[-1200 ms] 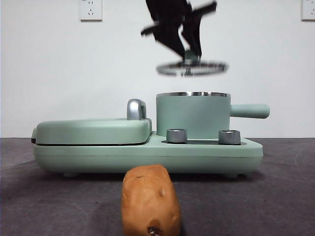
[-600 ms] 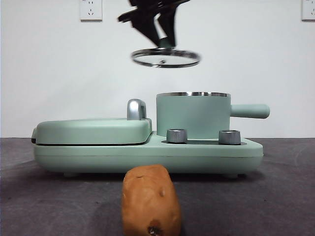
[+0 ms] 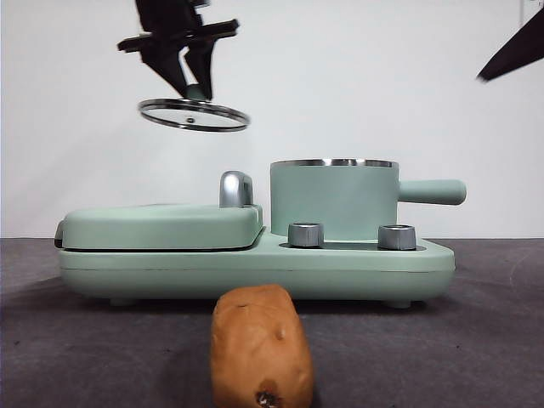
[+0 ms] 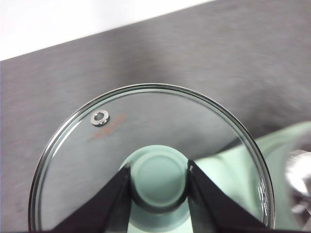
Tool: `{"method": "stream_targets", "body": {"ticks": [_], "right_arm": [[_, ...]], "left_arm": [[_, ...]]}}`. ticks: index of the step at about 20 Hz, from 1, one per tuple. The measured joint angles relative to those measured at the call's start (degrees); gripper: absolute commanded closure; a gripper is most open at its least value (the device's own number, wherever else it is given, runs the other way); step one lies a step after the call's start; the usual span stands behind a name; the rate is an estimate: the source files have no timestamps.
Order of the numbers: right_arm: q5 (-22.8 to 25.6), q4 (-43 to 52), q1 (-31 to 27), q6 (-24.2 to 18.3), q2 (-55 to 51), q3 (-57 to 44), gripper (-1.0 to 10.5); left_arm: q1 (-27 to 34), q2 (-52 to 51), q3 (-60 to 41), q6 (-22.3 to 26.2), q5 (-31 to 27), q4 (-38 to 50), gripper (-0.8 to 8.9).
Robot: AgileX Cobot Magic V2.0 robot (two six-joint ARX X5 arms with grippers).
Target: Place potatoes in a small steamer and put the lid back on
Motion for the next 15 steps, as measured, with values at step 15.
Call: {"method": "stream_targets", "body": {"ticks": [15], "right_arm": [[11.8, -5.8, 22.2, 9.5, 42.3, 15.5, 3.8]], "left_arm": [[3.3, 0.0, 0.0, 0.0, 0.1, 0.0, 8.08]]}}
